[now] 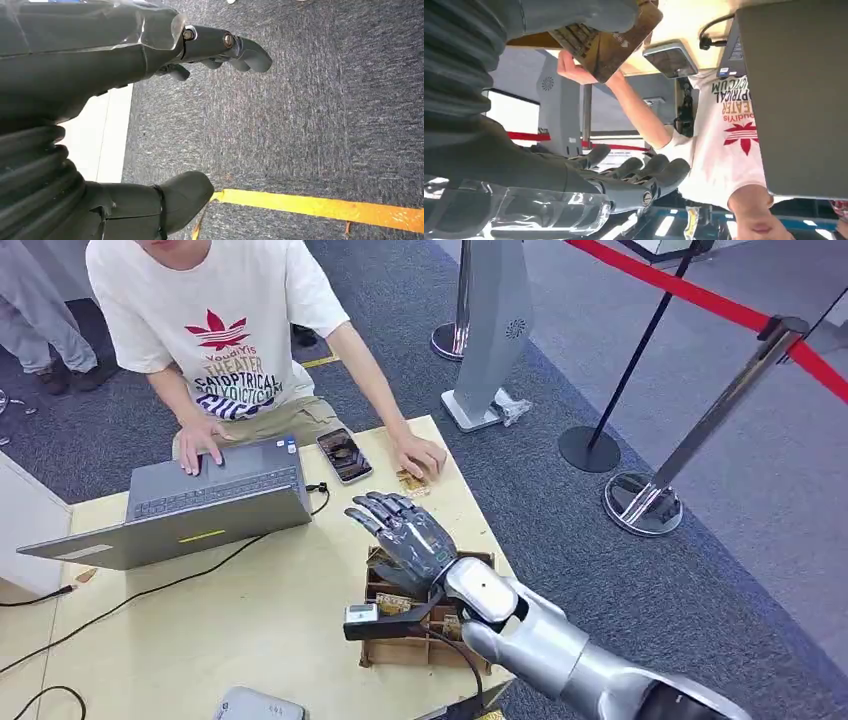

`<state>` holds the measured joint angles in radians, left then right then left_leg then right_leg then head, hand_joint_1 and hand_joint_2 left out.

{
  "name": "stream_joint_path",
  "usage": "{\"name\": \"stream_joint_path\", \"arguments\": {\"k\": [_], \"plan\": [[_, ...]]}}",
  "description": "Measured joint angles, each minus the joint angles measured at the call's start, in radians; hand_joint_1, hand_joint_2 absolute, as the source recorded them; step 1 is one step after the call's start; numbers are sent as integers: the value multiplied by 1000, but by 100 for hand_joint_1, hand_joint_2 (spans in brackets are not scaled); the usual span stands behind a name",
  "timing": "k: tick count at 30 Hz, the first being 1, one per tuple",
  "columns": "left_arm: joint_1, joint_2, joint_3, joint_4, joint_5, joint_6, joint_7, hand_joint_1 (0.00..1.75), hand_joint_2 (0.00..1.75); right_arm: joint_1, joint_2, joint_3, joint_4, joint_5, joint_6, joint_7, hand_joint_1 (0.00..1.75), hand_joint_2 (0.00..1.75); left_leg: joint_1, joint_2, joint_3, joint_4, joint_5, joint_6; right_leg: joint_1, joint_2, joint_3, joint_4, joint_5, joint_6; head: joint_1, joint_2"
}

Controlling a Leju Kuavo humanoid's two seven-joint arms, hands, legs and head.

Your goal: Pass the card to the sensor for recognition and then transmit it.

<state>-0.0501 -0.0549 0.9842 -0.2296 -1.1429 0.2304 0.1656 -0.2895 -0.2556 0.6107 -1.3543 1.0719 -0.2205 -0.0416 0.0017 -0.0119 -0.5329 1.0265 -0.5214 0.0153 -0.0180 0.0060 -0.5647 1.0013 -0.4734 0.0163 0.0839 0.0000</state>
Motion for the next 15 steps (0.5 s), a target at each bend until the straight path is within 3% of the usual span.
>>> {"name": "stream_joint_path", "arguments": {"k": [3,8,15], "plan": [[0,0,9,0,-2,0,0,0,175,-5,-2,5,2,-2,3,0,84,175,0,0,0,0,0,0,0,0,0,0,0,0,0,0],[0,-1,13,0,-5,-1,0,0,175,-8,-5,12,2,-13,5,3,91,175,0,0,0,0,0,0,0,0,0,0,0,0,0,0],[0,-2,14,0,-9,-2,1,0,175,-8,-5,23,2,-11,7,18,79,175,0,0,0,0,0,0,0,0,0,0,0,0,0,0]]}}
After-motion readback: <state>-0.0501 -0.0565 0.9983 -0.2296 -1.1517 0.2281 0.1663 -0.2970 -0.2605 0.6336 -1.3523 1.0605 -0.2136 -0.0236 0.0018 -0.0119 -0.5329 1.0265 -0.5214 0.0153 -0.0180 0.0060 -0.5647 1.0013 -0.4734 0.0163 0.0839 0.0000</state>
